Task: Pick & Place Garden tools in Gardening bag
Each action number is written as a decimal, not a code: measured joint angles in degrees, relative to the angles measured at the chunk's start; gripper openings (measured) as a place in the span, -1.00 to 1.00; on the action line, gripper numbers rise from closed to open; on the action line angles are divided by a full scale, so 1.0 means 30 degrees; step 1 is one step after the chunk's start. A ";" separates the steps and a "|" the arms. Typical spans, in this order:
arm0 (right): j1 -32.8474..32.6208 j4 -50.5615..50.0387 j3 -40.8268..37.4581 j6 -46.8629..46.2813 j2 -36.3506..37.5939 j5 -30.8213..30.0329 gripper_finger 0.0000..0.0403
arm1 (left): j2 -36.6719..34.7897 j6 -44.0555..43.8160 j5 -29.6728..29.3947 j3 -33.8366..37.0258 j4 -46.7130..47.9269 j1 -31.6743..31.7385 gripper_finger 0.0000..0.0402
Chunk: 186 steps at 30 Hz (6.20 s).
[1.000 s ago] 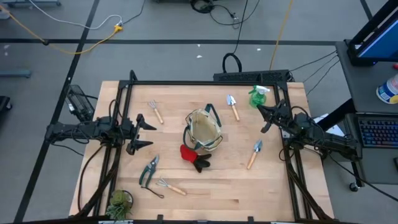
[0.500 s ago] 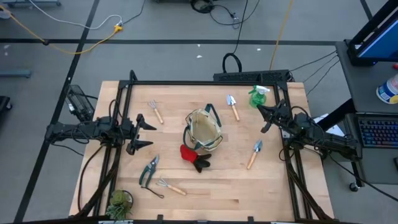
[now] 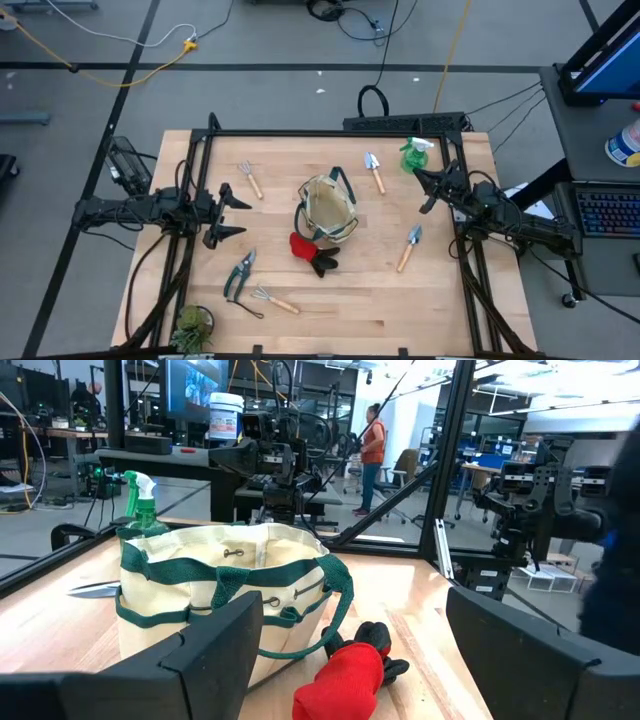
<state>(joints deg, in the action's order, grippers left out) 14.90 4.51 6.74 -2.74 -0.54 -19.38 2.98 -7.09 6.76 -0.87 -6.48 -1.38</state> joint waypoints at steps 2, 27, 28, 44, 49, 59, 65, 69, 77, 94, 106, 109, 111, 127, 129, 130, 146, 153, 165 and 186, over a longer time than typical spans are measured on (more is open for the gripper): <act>0.0000 -0.0005 -0.0006 0.0000 -0.0005 0.0000 -1.00 | -0.0006 0.0000 -0.0007 -0.0005 -0.0006 -0.0001 0.61; 0.0000 0.0221 -0.0003 0.0282 0.0000 -0.0015 -1.00 | -0.0003 0.0000 -0.0003 -0.0005 -0.0006 0.0000 0.61; 0.0000 0.0202 -0.0004 0.0284 -0.0005 -0.0015 -1.00 | 0.0000 0.0000 -0.0001 -0.0005 0.0001 0.0005 0.61; 0.0000 0.0155 -0.0004 0.0287 -0.0005 -0.0026 -1.00 | 0.0001 -0.4884 -0.0941 0.0009 -0.3374 0.0006 0.61; 0.0000 0.0155 -0.0007 0.0291 -0.0005 -0.0124 -1.00 | 0.0390 -0.7452 -0.0018 -0.0198 -0.3035 -0.0406 0.61; 0.0000 0.0155 -0.0002 0.0284 -0.0005 -0.0109 -1.00 | 0.6813 -0.7311 0.1509 -0.4128 0.0210 -0.2166 0.61; 0.0000 0.0155 -0.0004 0.0291 -0.0005 -0.0109 -1.00 | 1.2775 -0.4714 0.1758 -0.8744 0.4857 -0.3324 0.61; 0.0000 0.0155 -0.0002 0.0916 -0.0005 -0.0109 -1.00 | 1.6691 -0.2735 0.1744 -1.1642 0.6288 -0.3868 0.61; 0.0000 0.0155 0.0000 0.1683 -0.0005 -0.0102 -1.00 | 2.3692 0.0837 0.0950 -1.6447 0.8607 -0.4480 0.61; 0.0000 0.0156 -0.0001 0.1719 -0.0005 -0.0094 -1.00 | 3.1226 0.3941 -0.1124 -2.0354 0.9276 -0.4474 0.61; 0.0000 0.0155 -0.0007 0.1719 0.0002 -0.0087 -1.00 | 3.1781 0.4010 -0.4257 -2.0354 0.9713 -0.3811 0.61; 0.0000 0.0155 0.0000 0.1719 0.0002 -0.0087 -1.00 | 3.1969 0.4327 -0.3995 -2.0361 1.0273 -0.3550 0.61; 0.0000 0.0146 -0.0002 0.1721 -0.0005 -0.0087 -1.00 | 3.2256 0.4484 -0.3781 -2.0356 1.0579 -0.3479 0.61; 0.0000 0.0133 -0.0005 0.1690 -0.0005 -0.0087 -1.00 | 3.4639 0.2019 -0.3220 -2.0395 1.0407 -0.3484 0.61; 0.0000 0.0130 -0.0007 0.1698 -0.0005 -0.0080 -1.00 | 3.4605 0.1568 -0.3213 -2.0356 1.0103 -0.3489 0.61; 0.0000 0.0127 0.0000 0.1701 -0.0005 -0.0080 -1.00 | 3.4515 0.1336 -0.3220 -2.0340 0.9982 -0.3491 0.61; 0.0000 0.0131 -0.0001 0.1712 -0.0005 -0.0087 -1.00 | 3.4389 -0.0790 -0.3213 -2.0317 0.8256 -0.3498 0.61; 0.0000 0.0128 -0.0003 0.1712 -0.0005 -0.0087 -1.00 | 3.4382 -0.0777 -0.2991 -2.0317 0.8263 -0.3597 0.61; 0.0000 0.0127 0.0000 0.1712 -0.0005 -0.0087 -1.00 | 3.4362 -0.2276 -0.2748 -2.0325 0.8234 -0.3600 0.61; 0.0000 0.0128 0.0000 0.1668 -0.0005 -0.0087 -1.00 | 3.4353 -0.0724 -0.3387 -2.0339 0.8224 -0.4271 0.61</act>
<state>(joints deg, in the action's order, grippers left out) 14.90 4.89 6.74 2.26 -0.56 -19.64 106.04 -9.26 -3.40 -61.89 18.19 -14.20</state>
